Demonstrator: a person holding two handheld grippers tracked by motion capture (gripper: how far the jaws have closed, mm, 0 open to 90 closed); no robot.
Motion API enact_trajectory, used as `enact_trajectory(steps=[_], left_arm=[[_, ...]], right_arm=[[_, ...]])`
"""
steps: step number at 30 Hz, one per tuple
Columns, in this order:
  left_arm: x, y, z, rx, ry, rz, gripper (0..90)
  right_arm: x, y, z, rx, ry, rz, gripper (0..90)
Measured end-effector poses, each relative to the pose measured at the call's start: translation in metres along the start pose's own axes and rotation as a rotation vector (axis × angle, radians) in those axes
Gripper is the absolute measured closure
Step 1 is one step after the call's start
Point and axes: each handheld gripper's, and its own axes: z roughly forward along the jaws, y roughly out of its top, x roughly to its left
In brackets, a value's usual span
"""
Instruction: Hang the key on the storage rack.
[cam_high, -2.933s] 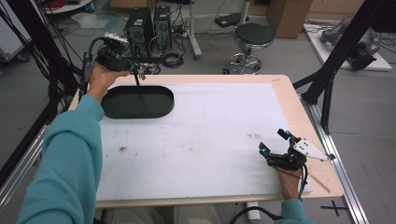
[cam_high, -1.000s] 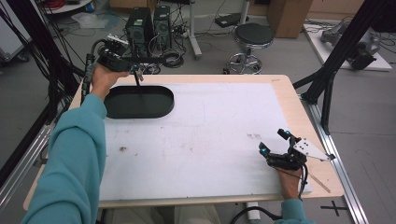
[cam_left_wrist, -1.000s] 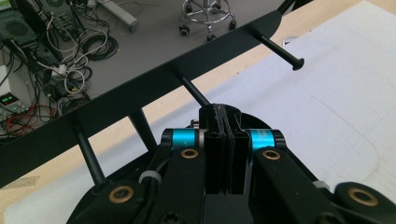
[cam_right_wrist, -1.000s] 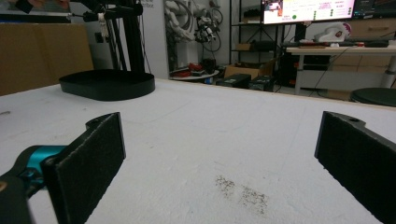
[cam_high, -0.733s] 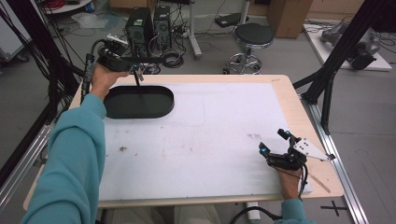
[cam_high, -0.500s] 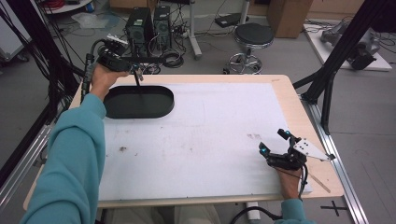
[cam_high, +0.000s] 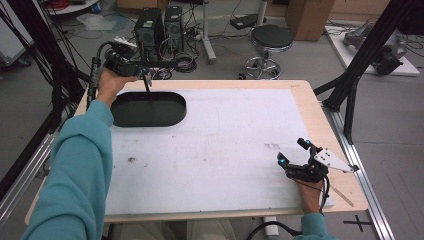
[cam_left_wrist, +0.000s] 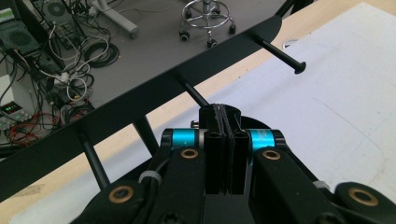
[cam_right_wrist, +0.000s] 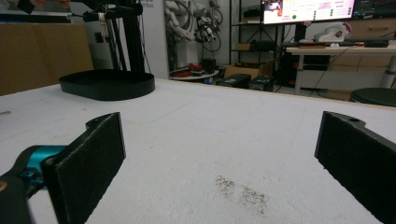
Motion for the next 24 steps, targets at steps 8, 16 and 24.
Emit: enact_trajectory(steps=[8, 16, 24], left_arm=[[-0.0002, -0.0003, -0.0007, 0.007, -0.002, 0.007, 88.2], [-0.0007, -0.0002, -0.0014, 0.006, 0.003, 0.014, 88.1], [-0.0017, 0.0003, -0.0013, 0.000, 0.022, 0.033, 87.9]], right_arm=[[-0.0001, 0.0000, 0.0000, 0.000, 0.001, 0.001, 0.9], [0.0002, 0.0000, 0.0000, 0.001, 0.001, 0.002, 0.9], [0.0000, 0.0000, 0.0000, 0.001, 0.002, 0.002, 0.9]])
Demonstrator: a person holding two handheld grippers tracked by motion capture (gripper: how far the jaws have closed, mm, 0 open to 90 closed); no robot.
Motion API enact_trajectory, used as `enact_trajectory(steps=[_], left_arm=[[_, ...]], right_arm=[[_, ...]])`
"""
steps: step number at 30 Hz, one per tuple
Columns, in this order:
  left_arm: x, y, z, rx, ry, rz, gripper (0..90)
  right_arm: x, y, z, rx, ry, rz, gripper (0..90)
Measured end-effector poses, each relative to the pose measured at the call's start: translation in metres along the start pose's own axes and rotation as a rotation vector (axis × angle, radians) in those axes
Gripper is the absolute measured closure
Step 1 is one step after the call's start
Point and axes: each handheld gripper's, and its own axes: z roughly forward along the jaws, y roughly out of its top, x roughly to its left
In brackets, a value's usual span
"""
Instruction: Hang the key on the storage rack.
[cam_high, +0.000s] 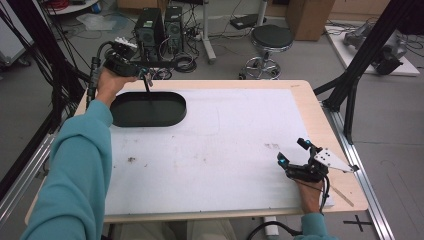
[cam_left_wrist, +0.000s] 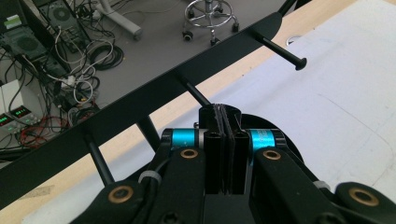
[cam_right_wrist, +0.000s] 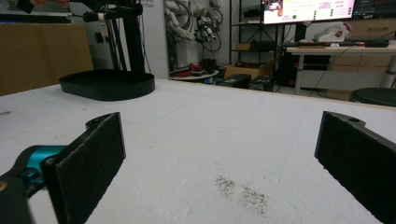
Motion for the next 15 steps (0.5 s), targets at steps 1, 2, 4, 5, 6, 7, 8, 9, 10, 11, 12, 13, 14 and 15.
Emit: enact_trajectory(steps=[1, 2, 4, 5, 6, 7, 8, 9, 10, 11, 12, 13, 14, 15], left_arm=[[0.0001, 0.0001, 0.0000, 0.000, 0.001, 0.002, 87.9], [0.0001, 0.0001, 0.0001, -0.002, 0.003, 0.001, 87.9], [0.0000, 0.0001, 0.0006, -0.001, 0.003, 0.002, 88.0], [-0.0003, 0.0002, 0.0007, 0.000, 0.005, 0.005, 87.9], [-0.0004, 0.0002, 0.0010, 0.000, 0.007, 0.006, 87.9], [-0.0004, 0.0002, 0.0011, -0.001, 0.009, 0.006, 87.9], [-0.0002, 0.0002, 0.0012, -0.001, 0.009, 0.006, 87.9], [0.0000, 0.0001, 0.0014, -0.003, 0.010, 0.007, 87.9], [0.0000, 0.0002, 0.0014, -0.002, 0.014, 0.009, 87.7], [-0.0002, 0.0002, 0.0015, -0.003, 0.026, 0.016, 87.4], [0.0000, 0.0003, 0.0015, -0.006, 0.031, 0.019, 86.9], [0.0000, 0.0003, 0.0017, -0.007, 0.032, 0.013, 86.8], [0.0001, 0.0001, 0.0018, -0.010, 0.043, 0.015, 86.5], [0.0002, 0.0002, 0.0014, -0.012, 0.058, 0.017, 88.1]], right_arm=[[0.0000, 0.0000, 0.0000, -0.001, -0.002, -0.002, 0.9], [0.0000, 0.0000, 0.0000, 0.000, -0.001, -0.002, 0.8], [0.0001, 0.0000, -0.0001, 0.001, 0.000, 0.001, 0.9], [-0.0001, 0.0000, 0.0000, -0.001, -0.001, -0.002, 0.9], [-0.0001, 0.0000, 0.0000, 0.000, 0.000, 0.000, 0.9], [-0.0001, 0.0000, 0.0000, -0.001, -0.001, 0.000, 0.9], [-0.0001, 0.0000, 0.0000, 0.000, 0.000, 0.000, 0.9], [-0.0001, 0.0000, 0.0000, 0.000, -0.001, 0.001, 0.9], [-0.0001, 0.0000, -0.0001, -0.001, -0.001, -0.001, 0.9], [-0.0001, 0.0000, 0.0000, 0.000, 0.000, -0.001, 0.9], [-0.0001, 0.0000, 0.0000, 0.000, 0.000, 0.001, 0.9], [-0.0001, 0.0000, 0.0000, 0.000, 0.000, 0.001, 0.9], [-0.0008, 0.0000, 0.0002, -0.004, -0.002, -0.008, 0.9], [-0.0007, 0.0000, 0.0003, -0.005, -0.001, -0.006, 0.9]])
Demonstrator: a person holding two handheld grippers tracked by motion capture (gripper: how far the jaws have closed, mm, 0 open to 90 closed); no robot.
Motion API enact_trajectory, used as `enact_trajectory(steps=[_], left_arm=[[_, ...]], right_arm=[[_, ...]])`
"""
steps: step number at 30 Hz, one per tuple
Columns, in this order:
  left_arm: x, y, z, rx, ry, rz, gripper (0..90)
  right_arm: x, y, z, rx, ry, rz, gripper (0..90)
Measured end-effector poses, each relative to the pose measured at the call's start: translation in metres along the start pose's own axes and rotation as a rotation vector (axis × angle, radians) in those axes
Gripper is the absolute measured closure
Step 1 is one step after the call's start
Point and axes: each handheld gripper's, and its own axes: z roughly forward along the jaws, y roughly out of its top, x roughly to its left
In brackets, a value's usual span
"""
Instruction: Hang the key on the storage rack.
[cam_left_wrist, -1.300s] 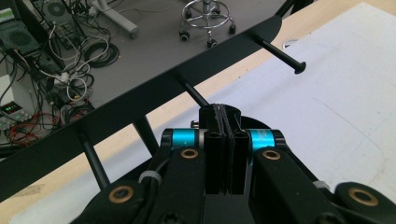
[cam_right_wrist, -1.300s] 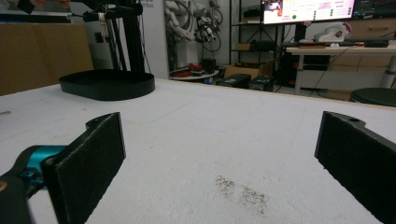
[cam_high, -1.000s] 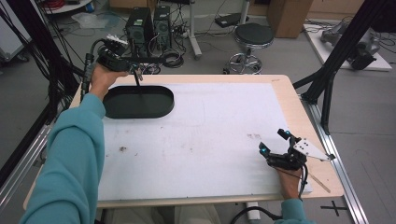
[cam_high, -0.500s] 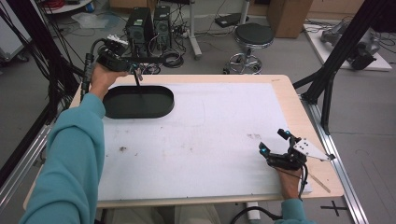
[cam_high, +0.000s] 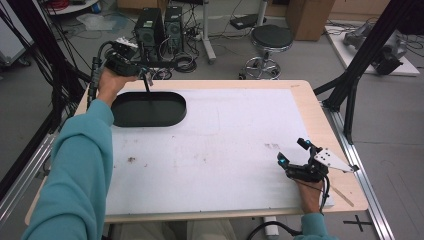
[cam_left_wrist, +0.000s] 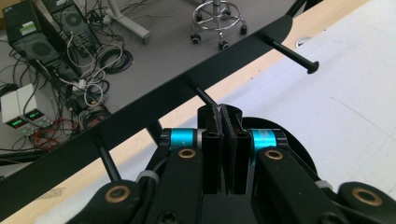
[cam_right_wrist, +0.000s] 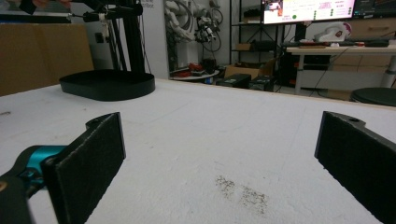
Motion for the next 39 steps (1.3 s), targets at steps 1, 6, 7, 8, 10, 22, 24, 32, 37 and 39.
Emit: enact_trajectory(steps=[1, 6, 7, 8, 10, 22, 24, 32, 37, 39], left_arm=[[0.001, 0.000, -0.001, -0.007, 0.015, -0.001, 89.0], [0.006, 0.000, -0.007, -0.038, 0.053, 0.009, 83.7], [0.006, 0.000, -0.008, -0.041, 0.061, 0.016, 82.0], [0.006, 0.000, -0.009, -0.045, 0.068, 0.021, 79.9], [0.007, 0.000, -0.010, -0.057, 0.082, 0.027, 72.3], [0.007, -0.018, -0.036, -0.144, 0.079, -0.042, 1.7], [0.004, -0.023, -0.049, -0.200, 0.066, -0.021, 1.6], [-0.017, -0.059, -0.092, -0.339, -0.014, 0.036, 1.6], [-0.028, -0.094, -0.107, -0.418, -0.062, 0.050, 1.7], [-0.035, -0.109, -0.111, -0.434, -0.071, 0.057, 1.7]], right_arm=[[0.000, 0.000, 0.000, 0.001, -0.001, -0.001, 0.9], [0.000, 0.000, 0.000, 0.002, 0.000, 0.001, 0.9], [0.000, 0.000, 0.000, 0.000, -0.002, -0.003, 0.9], [0.000, 0.000, 0.000, 0.000, -0.001, -0.002, 0.9], [0.001, 0.000, 0.000, 0.005, -0.001, 0.006, 0.9], [0.000, 0.000, 0.000, 0.006, 0.001, 0.002, 0.9], [0.000, 0.000, 0.000, 0.002, -0.001, -0.001, 0.9], [0.001, 0.000, 0.000, 0.005, 0.002, 0.003, 0.9], [0.001, 0.000, 0.000, 0.003, 0.005, -0.002, 0.8], [0.001, 0.000, 0.000, 0.005, 0.003, -0.006, 0.8]])
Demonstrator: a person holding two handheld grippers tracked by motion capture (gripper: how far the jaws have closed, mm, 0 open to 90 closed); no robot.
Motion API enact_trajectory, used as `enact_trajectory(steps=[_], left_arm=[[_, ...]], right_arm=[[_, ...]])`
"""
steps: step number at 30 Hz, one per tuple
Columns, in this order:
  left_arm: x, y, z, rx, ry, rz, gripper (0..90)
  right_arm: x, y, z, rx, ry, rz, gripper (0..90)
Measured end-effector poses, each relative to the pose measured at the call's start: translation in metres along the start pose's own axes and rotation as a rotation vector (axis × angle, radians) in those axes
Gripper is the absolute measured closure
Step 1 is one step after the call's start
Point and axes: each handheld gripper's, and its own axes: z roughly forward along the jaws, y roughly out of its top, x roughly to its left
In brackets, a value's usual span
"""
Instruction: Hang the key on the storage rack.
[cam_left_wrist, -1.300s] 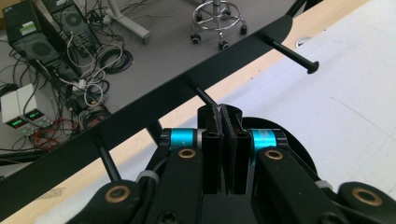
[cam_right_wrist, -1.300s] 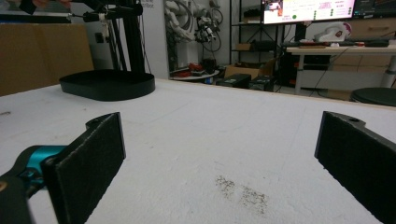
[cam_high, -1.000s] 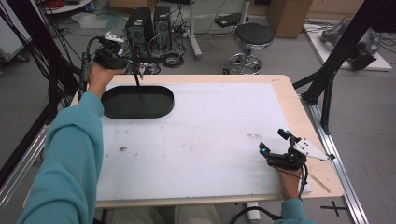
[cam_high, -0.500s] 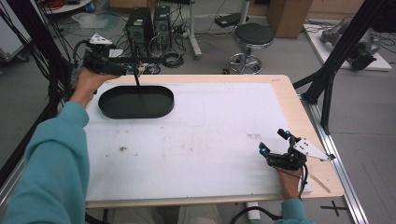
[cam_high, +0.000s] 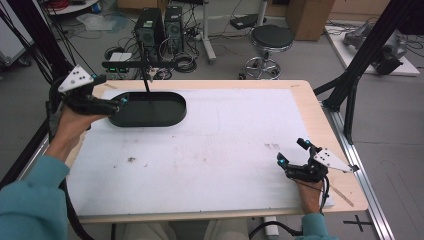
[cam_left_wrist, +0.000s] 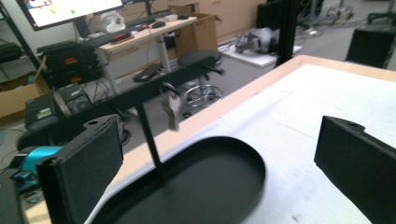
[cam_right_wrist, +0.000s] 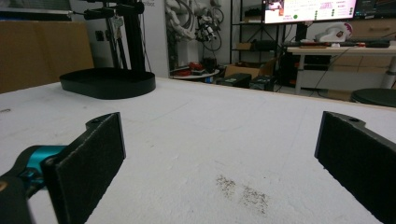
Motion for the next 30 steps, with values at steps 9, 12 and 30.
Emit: enact_trajectory(steps=[9, 12, 30], left_arm=[[-0.040, -0.072, -0.038, -0.122, -0.010, -0.051, 1.7], [-0.048, -0.092, -0.046, -0.173, 0.012, -0.057, 1.7], [-0.071, -0.168, -0.063, -0.250, -0.045, -0.122, 1.7]], right_arm=[[0.001, 0.000, 0.000, 0.000, -0.008, -0.003, 0.9], [0.001, 0.000, 0.000, -0.001, -0.006, -0.005, 0.9], [0.002, 0.000, 0.000, 0.003, -0.014, -0.015, 0.9]])
